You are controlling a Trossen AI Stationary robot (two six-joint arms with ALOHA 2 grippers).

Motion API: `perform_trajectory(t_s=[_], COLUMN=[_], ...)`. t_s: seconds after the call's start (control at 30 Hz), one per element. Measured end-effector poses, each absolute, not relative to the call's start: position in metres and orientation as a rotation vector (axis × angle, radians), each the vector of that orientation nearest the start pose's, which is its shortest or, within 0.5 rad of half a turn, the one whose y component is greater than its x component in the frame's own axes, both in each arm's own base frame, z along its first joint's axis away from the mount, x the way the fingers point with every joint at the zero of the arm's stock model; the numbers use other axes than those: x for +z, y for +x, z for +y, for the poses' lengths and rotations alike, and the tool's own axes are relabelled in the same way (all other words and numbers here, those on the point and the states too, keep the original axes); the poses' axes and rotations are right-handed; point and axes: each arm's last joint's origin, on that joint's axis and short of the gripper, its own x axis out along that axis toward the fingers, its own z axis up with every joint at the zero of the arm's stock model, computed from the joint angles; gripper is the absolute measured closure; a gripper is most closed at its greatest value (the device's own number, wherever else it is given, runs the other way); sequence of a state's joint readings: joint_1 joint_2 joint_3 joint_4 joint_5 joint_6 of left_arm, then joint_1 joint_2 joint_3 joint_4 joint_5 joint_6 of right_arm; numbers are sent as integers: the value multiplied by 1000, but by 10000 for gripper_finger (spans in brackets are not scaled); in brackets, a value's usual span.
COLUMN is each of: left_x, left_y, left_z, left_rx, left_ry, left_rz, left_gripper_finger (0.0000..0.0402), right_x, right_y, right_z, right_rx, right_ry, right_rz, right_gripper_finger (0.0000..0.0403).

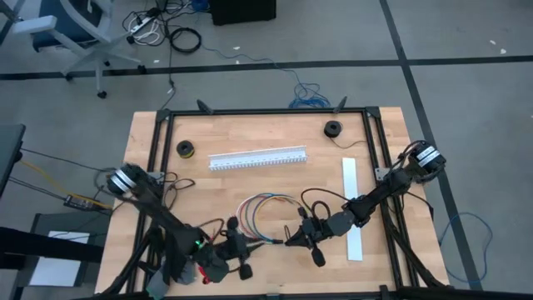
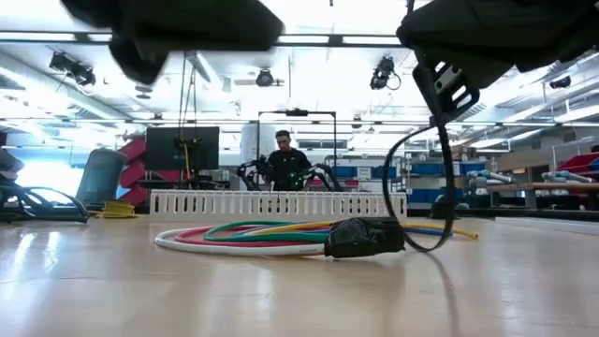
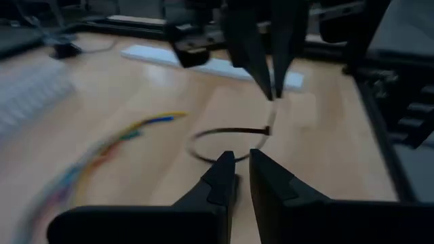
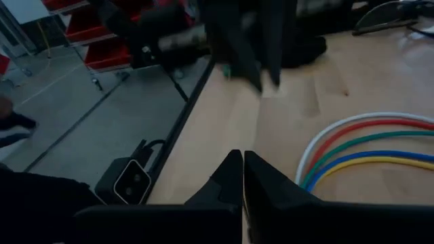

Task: Ziptie cables
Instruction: Insert zip tie on the cable wire

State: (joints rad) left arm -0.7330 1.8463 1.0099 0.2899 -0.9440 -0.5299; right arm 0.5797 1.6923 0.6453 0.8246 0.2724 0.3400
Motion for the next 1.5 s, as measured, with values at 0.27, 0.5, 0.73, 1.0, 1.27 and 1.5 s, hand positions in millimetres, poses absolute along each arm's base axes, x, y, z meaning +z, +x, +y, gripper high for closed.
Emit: perform_trajectory(t_s=[0.27, 0.5, 0.73, 1.0, 1.27, 1.5], left_x=[171, 169, 153, 145, 139, 115], left_y=[294, 303, 312, 319, 324, 331], left_z=[-210, -199, -193, -186, -177, -170], left_rx=[162, 110, 15, -18, -25, -42], left_ry=[-55, 17, -3, -84, -41, 69], left_rz=[538, 583, 676, 717, 750, 801], left_gripper_finger=[380, 380, 372, 296, 253, 252], right_x=[164, 167, 151, 140, 129, 137], right_y=[268, 271, 266, 245, 224, 227], right_z=[166, 162, 160, 182, 197, 201], right_rx=[259, 256, 206, 174, 97, 102], right_ry=[290, 339, 371, 393, 311, 397], right_rz=[314, 295, 479, 583, 634, 553], right_gripper_finger=[403, 403, 403, 403, 402, 402])
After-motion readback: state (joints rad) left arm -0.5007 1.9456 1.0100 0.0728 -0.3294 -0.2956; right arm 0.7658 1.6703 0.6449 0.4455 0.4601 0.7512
